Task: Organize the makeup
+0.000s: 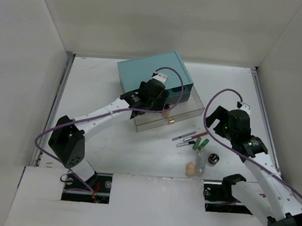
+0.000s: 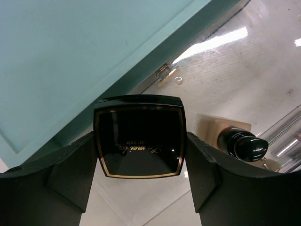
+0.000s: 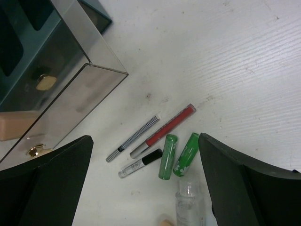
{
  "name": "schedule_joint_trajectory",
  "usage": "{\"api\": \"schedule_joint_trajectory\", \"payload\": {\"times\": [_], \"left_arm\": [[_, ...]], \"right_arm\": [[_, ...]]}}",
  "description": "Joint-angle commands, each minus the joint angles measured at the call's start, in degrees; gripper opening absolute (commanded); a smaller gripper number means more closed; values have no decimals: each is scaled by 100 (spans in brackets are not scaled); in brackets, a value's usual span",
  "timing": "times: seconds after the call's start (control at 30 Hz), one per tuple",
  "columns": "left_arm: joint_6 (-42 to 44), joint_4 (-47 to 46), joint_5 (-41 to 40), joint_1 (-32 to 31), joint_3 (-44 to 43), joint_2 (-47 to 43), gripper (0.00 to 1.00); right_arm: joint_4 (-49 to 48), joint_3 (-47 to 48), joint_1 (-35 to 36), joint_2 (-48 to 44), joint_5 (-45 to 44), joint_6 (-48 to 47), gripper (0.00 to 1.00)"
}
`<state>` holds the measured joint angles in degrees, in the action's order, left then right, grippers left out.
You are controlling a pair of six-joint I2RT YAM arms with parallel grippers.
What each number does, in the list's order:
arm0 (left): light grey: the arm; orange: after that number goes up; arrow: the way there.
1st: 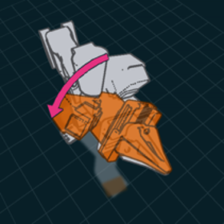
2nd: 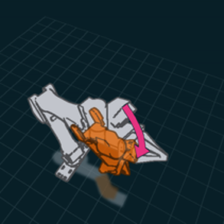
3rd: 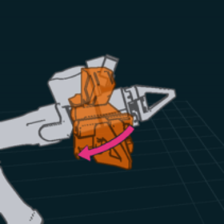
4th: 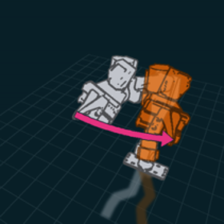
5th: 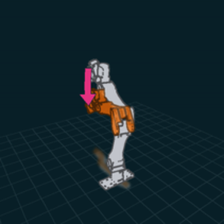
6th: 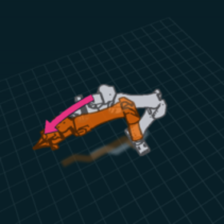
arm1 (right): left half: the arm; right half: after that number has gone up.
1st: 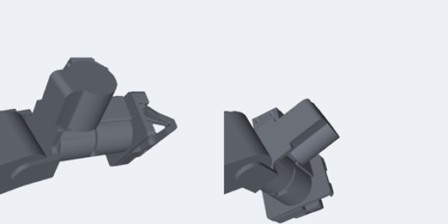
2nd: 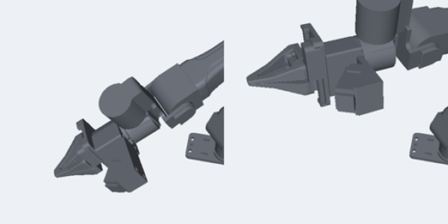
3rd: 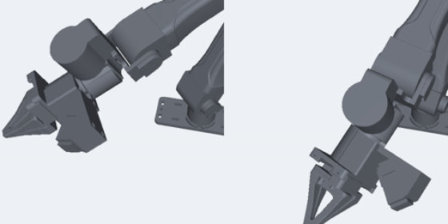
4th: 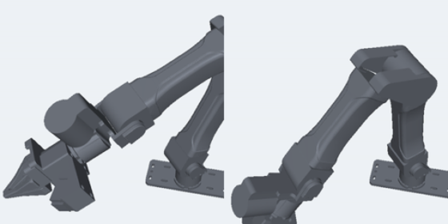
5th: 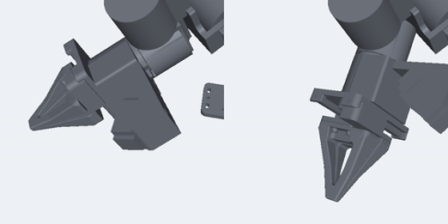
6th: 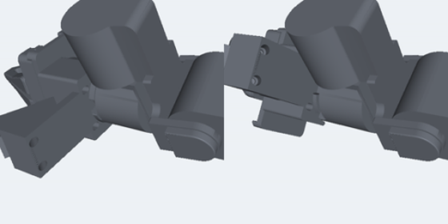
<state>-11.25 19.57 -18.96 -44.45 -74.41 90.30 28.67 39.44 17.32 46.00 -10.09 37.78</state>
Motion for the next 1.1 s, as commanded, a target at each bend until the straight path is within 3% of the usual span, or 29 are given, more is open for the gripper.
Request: {"api": "schedule_joint_trajectory", "payload": {"times": [0.0,0.23,0.63,1.07], "left_arm": [[-176,37,41,-7,67,-21,42],[-238,64,59,-516,138,-162,42],[-106,90,375,-648,-784,584,42],[-124,310,226,-236,-847,945,72]], "right_arm": [[-10,72,39,14,-64,54,100],[-54,73,47,111,-64,54,100],[-159,20,47,129,-46,54,100],[42,-24,126,-3,7,54,100]]}}
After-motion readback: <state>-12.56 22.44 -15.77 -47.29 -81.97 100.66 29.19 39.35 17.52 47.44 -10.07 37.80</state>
